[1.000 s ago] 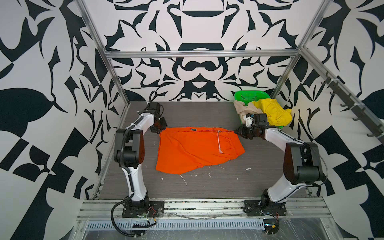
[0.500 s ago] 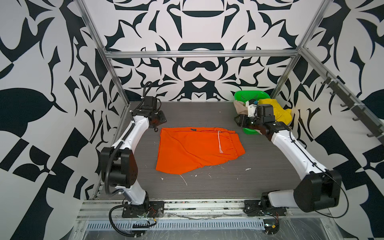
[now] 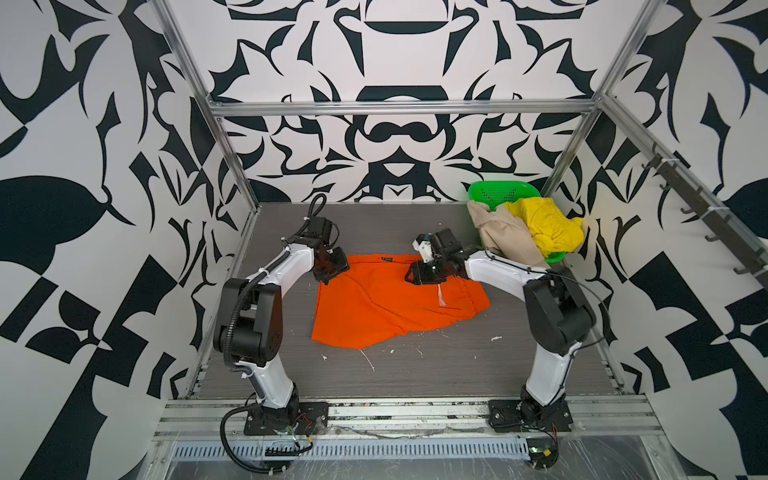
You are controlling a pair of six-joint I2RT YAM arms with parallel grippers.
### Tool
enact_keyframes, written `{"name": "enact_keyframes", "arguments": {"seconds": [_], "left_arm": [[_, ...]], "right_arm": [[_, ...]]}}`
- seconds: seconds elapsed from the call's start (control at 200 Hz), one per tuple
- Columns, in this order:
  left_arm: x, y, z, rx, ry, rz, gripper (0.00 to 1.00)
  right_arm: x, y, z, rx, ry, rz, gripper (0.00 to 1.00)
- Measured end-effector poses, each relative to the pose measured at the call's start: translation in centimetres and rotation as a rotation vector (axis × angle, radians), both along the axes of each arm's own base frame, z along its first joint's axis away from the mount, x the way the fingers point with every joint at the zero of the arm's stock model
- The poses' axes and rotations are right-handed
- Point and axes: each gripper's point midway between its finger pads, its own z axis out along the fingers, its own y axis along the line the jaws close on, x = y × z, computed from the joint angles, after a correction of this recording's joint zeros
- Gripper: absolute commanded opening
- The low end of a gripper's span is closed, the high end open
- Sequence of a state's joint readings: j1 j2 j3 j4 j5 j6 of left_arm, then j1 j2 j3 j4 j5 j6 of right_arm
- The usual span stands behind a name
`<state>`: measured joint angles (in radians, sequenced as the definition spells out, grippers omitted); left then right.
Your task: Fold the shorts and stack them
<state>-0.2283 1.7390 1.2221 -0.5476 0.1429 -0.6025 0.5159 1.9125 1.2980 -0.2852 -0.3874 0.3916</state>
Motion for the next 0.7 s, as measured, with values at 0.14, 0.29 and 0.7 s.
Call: {"name": "enact_keyframes", "arguments": {"seconds": [0.14, 0.29, 0.7], "left_arm": [[-1.1, 0.6, -1.8, 0.026, 0.042, 0.007, 0.5], [-2.4, 1.6, -3.8, 0.071, 0.089, 0.017, 0.51], [-4.9, 2.9, -5.8, 0.135, 0.141, 0.009, 0.52]], "right_arm": [[2.2, 2.2, -1.5, 0.019, 0.008, -0.004, 0.51], [3.6, 1.6, -3.7, -0.024, 0.039, -0.056, 0.51], [-3.3, -4.9, -4.1, -0.096, 0.099, -0.191, 0.52]]}}
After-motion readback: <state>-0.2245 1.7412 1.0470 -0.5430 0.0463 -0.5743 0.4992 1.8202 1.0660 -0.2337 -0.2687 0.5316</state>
